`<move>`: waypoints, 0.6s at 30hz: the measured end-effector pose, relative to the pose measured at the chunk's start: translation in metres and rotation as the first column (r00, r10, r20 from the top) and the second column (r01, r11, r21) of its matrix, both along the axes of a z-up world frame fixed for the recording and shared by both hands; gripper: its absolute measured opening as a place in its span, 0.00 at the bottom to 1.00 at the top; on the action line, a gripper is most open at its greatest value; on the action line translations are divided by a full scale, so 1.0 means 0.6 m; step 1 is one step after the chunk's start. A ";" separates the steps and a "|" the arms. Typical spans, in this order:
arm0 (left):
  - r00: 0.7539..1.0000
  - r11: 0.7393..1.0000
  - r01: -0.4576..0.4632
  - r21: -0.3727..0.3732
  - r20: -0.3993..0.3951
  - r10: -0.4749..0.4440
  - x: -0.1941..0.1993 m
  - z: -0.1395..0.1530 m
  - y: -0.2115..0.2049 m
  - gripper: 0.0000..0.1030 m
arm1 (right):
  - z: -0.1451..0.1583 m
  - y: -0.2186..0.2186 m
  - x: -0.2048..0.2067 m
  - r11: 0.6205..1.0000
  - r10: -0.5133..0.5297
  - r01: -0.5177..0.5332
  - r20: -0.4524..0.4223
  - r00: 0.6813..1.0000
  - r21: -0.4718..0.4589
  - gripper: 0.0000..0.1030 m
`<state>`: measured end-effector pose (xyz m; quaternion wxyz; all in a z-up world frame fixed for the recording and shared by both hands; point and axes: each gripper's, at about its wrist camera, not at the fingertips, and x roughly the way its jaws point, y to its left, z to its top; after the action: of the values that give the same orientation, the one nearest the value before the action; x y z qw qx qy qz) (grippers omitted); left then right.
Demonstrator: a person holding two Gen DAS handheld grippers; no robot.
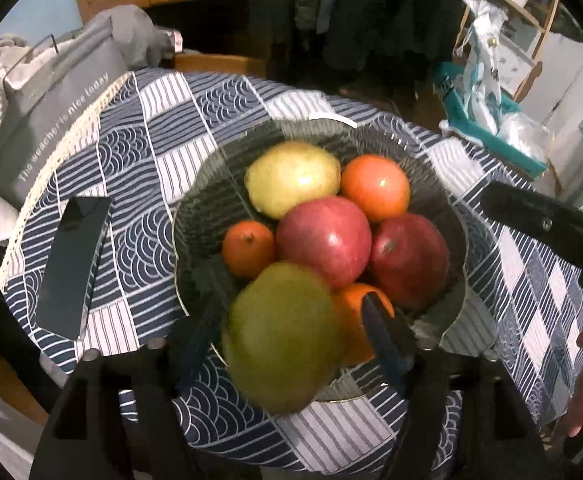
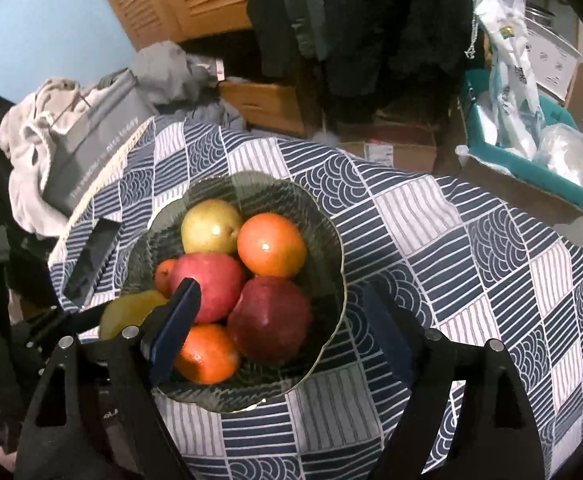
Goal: Organize fruits
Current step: 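Lower the pear onto the plate with the left gripper while the right gripper lowers the apple, then open both grippers and withdraw them up from the plate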
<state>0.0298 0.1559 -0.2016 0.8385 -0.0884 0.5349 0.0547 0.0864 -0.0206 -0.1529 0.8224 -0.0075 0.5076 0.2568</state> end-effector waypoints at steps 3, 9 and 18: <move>1.000 1.000 -0.002 0.020 0.014 0.002 0.000 0.009 -0.002 0.77 | 0.012 -0.007 -0.003 1.000 -0.008 0.008 0.014 1.000 0.001 0.81; 1.000 0.999 0.002 0.032 0.007 -0.002 0.002 0.011 -0.007 0.77 | 0.030 -0.022 -0.010 1.000 -0.024 0.025 0.037 0.999 -0.012 0.81; 0.997 0.999 -0.013 0.041 0.083 0.010 -0.008 0.064 -0.015 0.77 | 0.066 -0.043 -0.023 0.997 -0.053 0.059 0.106 0.993 -0.055 0.81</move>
<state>0.0247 0.1468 -0.1631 0.8611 -0.0762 0.4982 0.0668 0.0724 -0.0463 -0.1135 0.8541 -0.0308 0.4712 0.2179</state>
